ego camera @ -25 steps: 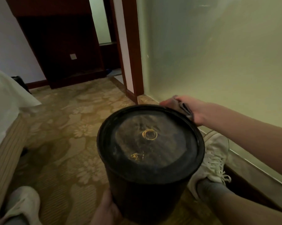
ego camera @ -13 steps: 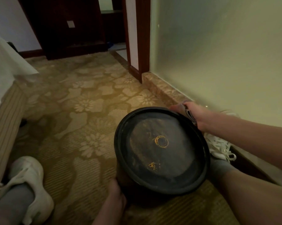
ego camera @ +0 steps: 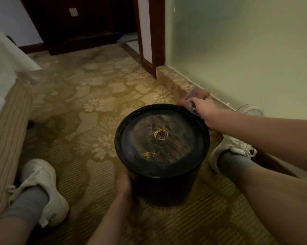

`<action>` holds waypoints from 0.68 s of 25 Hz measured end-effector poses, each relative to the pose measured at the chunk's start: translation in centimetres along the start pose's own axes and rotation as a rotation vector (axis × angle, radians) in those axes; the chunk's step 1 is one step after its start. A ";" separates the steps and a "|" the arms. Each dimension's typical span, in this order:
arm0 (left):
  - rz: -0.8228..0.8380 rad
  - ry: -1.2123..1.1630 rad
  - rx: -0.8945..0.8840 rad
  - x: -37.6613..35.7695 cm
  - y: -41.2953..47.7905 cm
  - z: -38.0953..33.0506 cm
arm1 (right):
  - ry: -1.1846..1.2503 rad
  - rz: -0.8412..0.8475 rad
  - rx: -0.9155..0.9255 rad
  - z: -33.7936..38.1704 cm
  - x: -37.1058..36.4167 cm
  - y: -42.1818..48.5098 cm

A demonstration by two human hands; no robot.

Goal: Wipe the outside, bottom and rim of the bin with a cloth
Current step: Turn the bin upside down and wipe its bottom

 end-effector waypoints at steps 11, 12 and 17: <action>0.198 0.712 -0.521 -5.8 -12.8 -21.3 | -0.963 0.381 0.741 9.8 6.3 -7.5; 0.185 0.830 -0.580 -6.2 -13.5 -21.1 | -1.040 0.482 0.718 8.2 5.6 -8.7; 0.157 0.881 -0.818 -5.1 -14.5 -17.6 | -1.153 0.522 0.672 6.2 4.4 -9.0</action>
Point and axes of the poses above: each hand's wrist, its own y-axis towards the middle knuckle, its own x-axis out of the back of the hand, z = x × y, the point moved 5 cm from there along y, towards the middle knuckle, and after that the axes turned 13 degrees about x, right-handed, at the moved point
